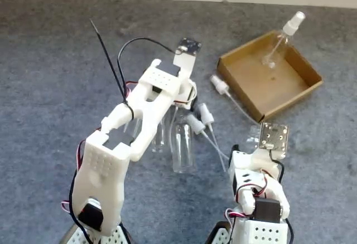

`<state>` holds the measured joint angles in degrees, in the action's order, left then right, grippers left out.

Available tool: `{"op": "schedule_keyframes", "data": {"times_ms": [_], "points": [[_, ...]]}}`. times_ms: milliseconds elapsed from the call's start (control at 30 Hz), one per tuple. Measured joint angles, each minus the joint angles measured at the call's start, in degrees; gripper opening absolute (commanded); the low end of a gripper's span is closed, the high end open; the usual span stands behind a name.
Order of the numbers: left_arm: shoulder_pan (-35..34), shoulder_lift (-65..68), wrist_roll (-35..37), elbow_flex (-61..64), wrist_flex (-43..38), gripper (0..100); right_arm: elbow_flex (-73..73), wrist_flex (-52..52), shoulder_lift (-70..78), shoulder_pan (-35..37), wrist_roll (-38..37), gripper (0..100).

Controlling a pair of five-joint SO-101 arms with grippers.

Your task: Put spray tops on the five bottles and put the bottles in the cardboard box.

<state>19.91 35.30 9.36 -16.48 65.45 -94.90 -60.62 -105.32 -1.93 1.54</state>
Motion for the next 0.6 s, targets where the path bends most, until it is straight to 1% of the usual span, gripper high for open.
{"op": "schedule_keyframes", "data": {"times_ms": [67, 167, 267, 367, 600], "points": [[0.0, 0.0, 0.0, 0.0, 0.0, 19, 0.0, 0.0, 0.0, 0.0, 0.0, 9.3], [0.0, 0.0, 0.0, 0.0, 0.0, 11, 0.0, 0.0, 0.0, 0.0, 0.0, 9.3], [0.0, 0.0, 0.0, 0.0, 0.0, 5, -0.09, 0.0, 0.0, 0.0, 0.0, 9.3], [0.0, 0.0, 0.0, 0.0, 0.0, 3, -0.09, 0.0, 0.0, 0.0, 0.0, 9.3], [0.0, 0.0, 0.09, 0.0, 0.0, 3, -0.09, 0.0, 0.0, 0.0, 0.0, 9.3]]}}
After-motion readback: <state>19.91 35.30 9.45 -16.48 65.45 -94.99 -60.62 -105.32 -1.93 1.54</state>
